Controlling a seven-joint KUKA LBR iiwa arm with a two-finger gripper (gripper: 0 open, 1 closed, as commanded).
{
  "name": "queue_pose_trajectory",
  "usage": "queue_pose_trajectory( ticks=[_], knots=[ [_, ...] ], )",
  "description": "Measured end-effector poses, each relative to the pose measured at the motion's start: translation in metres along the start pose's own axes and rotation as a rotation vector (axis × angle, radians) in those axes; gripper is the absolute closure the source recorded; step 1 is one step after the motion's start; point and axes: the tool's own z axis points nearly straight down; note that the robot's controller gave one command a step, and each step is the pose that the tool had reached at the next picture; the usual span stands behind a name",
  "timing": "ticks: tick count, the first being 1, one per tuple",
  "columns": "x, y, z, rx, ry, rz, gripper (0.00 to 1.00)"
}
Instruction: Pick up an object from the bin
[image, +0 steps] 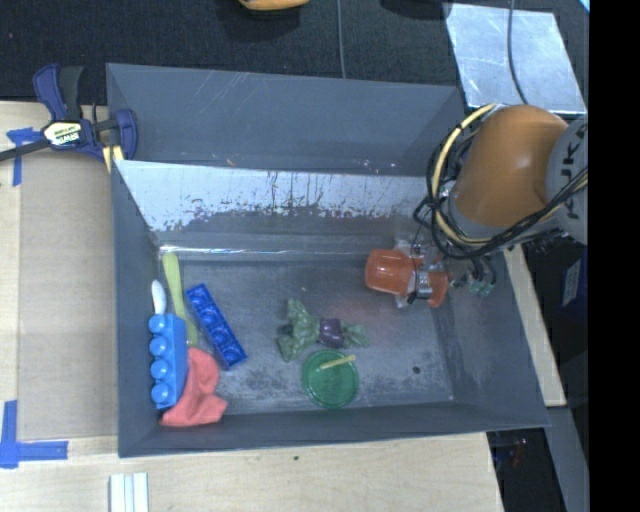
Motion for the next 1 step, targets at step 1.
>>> queue_pose_trajectory(
  ticks=[1],
  knots=[
    [0.0073,0.0049,-0.0756,0.000,0.001,-0.010,1.00]
  ],
)
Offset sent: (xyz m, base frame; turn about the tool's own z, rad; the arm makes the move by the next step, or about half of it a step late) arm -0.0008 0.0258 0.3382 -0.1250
